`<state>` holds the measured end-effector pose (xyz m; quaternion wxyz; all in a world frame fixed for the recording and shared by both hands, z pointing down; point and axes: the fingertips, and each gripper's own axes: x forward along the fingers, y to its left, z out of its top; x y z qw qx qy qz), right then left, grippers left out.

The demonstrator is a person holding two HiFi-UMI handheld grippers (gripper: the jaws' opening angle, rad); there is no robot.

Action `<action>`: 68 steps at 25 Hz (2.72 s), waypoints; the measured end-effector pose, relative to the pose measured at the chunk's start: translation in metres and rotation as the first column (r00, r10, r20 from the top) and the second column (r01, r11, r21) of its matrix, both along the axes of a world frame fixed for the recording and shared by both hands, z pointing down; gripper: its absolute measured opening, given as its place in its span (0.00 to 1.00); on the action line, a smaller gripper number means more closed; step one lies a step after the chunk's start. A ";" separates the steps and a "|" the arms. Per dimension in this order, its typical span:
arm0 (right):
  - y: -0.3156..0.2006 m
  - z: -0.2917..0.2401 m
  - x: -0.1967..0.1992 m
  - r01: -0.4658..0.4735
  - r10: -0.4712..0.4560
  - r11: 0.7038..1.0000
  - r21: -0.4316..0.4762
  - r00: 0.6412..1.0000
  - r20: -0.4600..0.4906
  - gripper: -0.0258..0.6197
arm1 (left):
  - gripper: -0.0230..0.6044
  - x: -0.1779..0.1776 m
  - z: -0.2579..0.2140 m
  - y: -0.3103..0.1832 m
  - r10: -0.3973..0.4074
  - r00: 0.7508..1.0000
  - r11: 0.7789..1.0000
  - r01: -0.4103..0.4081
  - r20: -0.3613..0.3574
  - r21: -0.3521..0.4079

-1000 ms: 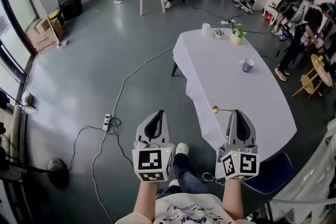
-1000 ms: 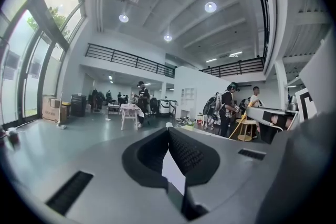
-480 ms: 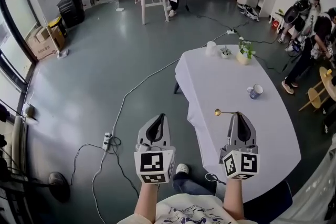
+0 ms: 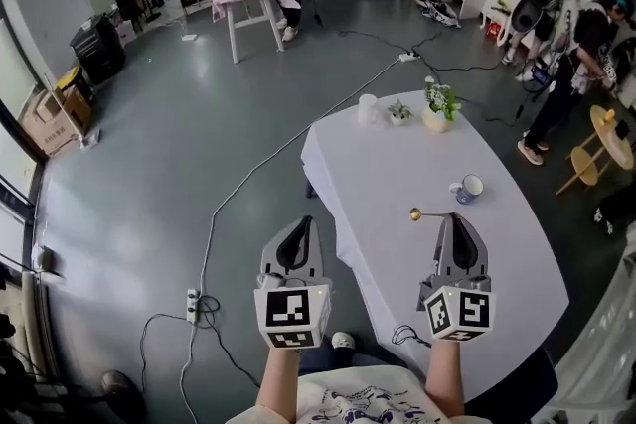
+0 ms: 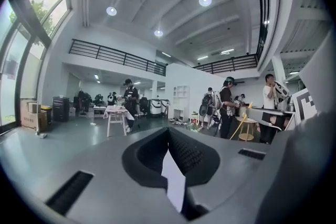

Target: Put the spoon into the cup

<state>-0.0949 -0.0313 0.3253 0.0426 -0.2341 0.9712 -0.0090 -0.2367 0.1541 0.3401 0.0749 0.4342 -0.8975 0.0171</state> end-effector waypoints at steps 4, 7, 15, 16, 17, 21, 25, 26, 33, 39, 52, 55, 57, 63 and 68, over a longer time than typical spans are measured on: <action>-0.042 0.007 -0.007 -0.068 0.068 0.998 -0.007 0.998 -0.005 0.07 | 0.06 -0.020 0.007 -0.052 0.069 0.998 0.998 -0.069 -0.006 -0.008; -0.073 0.011 -0.013 -0.127 0.127 0.992 -0.008 0.992 -0.008 0.07 | 0.06 -0.038 0.011 -0.094 0.129 0.992 0.992 -0.129 -0.008 -0.008; -0.151 0.011 -0.010 -0.295 0.294 0.955 -0.022 0.956 -0.018 0.07 | 0.06 -0.059 0.012 -0.207 0.305 0.952 0.952 -0.305 -0.020 -0.019; -0.161 0.013 -0.012 -0.315 0.314 0.949 -0.024 0.949 -0.022 0.07 | 0.06 -0.063 0.013 -0.222 0.328 0.944 0.944 -0.329 -0.021 -0.023; -0.171 0.015 -0.015 -0.334 0.333 0.942 -0.025 0.942 -0.027 0.07 | 0.06 -0.067 0.014 -0.237 0.352 0.936 0.936 -0.352 -0.021 -0.027; -0.210 0.018 -0.021 -0.420 0.419 0.907 -0.037 0.907 -0.035 0.07 | 0.06 -0.079 0.016 -0.298 0.451 0.892 0.891 -0.452 -0.022 -0.039; -0.243 0.026 -0.027 -0.512 0.510 0.857 -0.048 0.859 -0.050 0.07 | 0.06 -0.090 0.022 -0.356 0.555 0.831 0.830 -0.556 -0.034 -0.052; -0.251 0.030 -0.028 -0.534 0.532 0.844 -0.049 0.845 -0.052 0.07 | 0.06 -0.092 0.025 -0.369 0.577 0.816 0.814 -0.578 -0.035 -0.055; -0.295 0.054 -0.038 -0.659 0.655 0.751 -0.054 0.752 -0.070 0.07 | 0.06 -0.103 0.047 -0.446 0.707 0.706 0.703 -0.708 -0.040 -0.062; -0.314 0.070 -0.038 -0.728 0.722 0.684 -0.049 0.685 -0.100 0.07 | 0.06 -0.099 0.064 -0.488 0.778 0.625 0.622 -0.781 -0.066 -0.063; -0.351 0.093 -0.037 -0.760 0.747 0.648 -0.054 0.647 -0.154 0.07 | 0.06 -0.073 0.092 -0.537 0.831 0.546 0.540 -0.838 -0.109 -0.077; -0.361 0.103 -0.034 -0.755 0.737 0.652 -0.070 0.653 -0.171 0.07 | 0.06 -0.068 0.096 -0.545 0.830 0.545 0.538 -0.838 -0.119 -0.086; -0.369 0.109 -0.033 -0.751 0.731 0.656 -0.083 0.658 -0.180 0.07 | 0.06 -0.065 0.100 -0.551 0.831 0.543 0.535 -0.840 -0.123 -0.094; -0.391 0.129 -0.027 -0.739 0.711 0.664 -0.113 0.671 -0.208 0.07 | 0.06 -0.054 0.116 -0.568 0.829 0.540 0.527 -0.841 -0.145 -0.123; -0.410 0.153 -0.027 -0.728 0.692 0.671 -0.140 0.682 -0.237 0.07 | 0.06 -0.047 0.136 -0.583 0.826 0.537 0.519 -0.843 -0.171 -0.141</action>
